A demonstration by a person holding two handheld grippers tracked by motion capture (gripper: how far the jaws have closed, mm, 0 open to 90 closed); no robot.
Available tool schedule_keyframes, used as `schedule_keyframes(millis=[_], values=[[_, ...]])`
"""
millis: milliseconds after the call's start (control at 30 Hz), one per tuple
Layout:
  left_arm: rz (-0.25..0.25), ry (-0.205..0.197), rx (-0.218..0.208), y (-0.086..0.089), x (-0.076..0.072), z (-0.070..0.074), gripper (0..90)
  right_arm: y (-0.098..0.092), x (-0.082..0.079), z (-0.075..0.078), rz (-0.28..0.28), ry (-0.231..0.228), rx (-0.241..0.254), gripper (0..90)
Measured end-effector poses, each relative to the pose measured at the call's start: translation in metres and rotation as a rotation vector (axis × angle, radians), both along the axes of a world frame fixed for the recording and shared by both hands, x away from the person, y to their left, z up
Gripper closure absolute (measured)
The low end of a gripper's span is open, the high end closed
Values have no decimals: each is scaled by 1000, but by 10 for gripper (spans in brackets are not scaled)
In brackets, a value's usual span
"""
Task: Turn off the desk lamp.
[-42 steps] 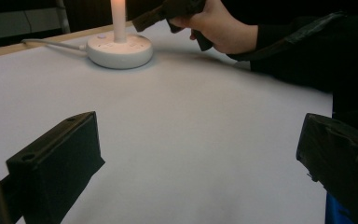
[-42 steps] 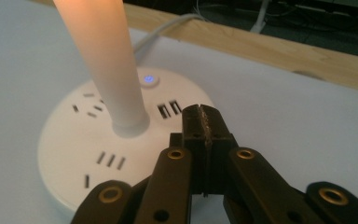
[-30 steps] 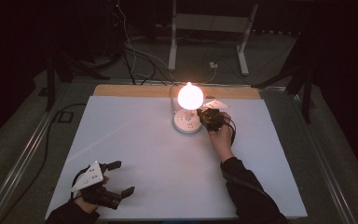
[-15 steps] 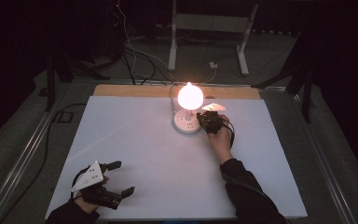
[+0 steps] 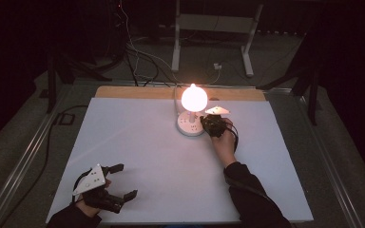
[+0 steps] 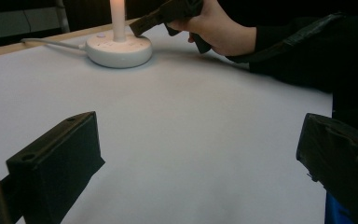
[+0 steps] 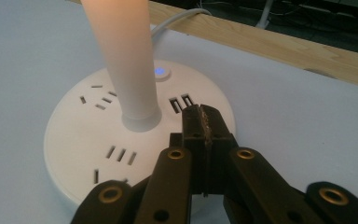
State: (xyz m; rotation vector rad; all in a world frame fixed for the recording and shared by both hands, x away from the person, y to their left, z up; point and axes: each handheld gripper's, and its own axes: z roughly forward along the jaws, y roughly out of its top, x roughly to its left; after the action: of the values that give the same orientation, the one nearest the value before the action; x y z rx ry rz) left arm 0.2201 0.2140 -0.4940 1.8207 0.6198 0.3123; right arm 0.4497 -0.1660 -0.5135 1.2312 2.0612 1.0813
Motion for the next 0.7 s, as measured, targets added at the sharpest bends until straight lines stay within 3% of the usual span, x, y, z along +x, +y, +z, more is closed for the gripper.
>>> schedule_keyframes(millis=[400,500,700], values=[[-1,1,-2,0,0,0,5,-1,-1,-2,6,-3,15,895],[0,1,-2,0,0,0,5,-1,-1,0,-5,-9,-8,895],[0,1,-3,0,0,0,5,-7,-1,11,-18,-28,21,895]])
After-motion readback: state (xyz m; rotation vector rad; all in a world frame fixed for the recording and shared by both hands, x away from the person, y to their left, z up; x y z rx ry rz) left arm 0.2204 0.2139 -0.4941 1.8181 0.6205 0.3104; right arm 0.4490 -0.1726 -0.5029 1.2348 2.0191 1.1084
